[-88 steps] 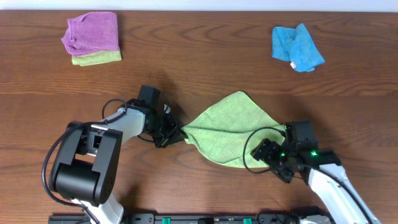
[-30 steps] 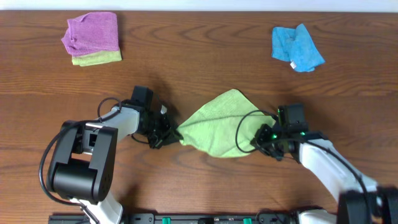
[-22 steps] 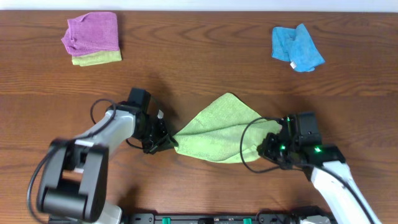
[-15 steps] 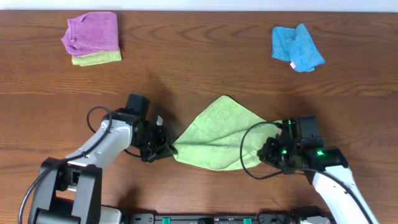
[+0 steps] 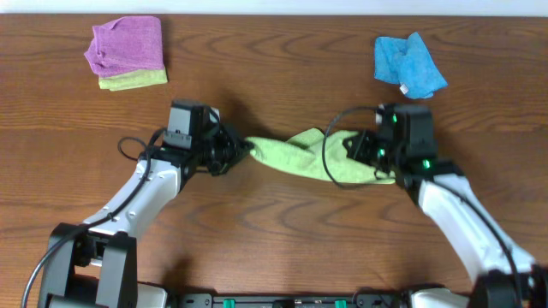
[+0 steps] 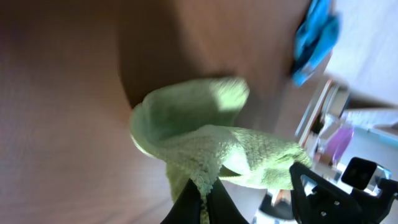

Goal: Fold the cloth
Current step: 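Lift the cloth with both grippers and carry it toward the back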

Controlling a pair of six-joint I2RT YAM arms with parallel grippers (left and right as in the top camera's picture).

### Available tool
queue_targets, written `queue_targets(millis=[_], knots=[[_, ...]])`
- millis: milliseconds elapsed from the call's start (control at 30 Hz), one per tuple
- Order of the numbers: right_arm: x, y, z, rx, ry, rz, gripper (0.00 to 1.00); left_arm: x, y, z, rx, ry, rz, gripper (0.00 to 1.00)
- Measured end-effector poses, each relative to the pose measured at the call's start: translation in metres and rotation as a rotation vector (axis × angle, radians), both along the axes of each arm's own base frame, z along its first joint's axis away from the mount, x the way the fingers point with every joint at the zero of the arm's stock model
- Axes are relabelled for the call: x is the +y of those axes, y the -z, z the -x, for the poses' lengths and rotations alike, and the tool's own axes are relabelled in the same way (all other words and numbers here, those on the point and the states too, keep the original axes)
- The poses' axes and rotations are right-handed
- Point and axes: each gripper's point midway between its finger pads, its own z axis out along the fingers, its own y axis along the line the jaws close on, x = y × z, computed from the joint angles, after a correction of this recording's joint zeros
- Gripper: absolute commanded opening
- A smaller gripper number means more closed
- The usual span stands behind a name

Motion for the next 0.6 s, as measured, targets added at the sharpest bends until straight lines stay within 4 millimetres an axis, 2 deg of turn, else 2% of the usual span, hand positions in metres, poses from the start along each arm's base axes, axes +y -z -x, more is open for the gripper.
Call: queue_targets(millis=[133,233,300,467,600], knots=[[0.008,-0.021,-0.053,-0.064,-0.020,0.009,0.01,0.013,-0.032,-0.041,-0.121,-0.093,-0.044,0.06],[0.012,-0.034,-0.082,-0.107,-0.031,0.012,0.01,0.022,-0.052,-0.074,-0.201,-0.149,-0.061,0.06],[0.015,-0.043,-0.102,-0.144,-0.037,0.014,0.01,0.023,-0.057,-0.097,-0.233,-0.169,-0.067,0.06],[0.021,-0.059,-0.148,-0.216,-0.046,0.017,0.01,0.019,-0.050,-0.149,-0.256,-0.187,-0.085,0.06],[0.025,-0.072,-0.181,-0.267,-0.049,0.016,0.01,0.023,-0.067,-0.188,-0.310,-0.205,-0.089,0.06]])
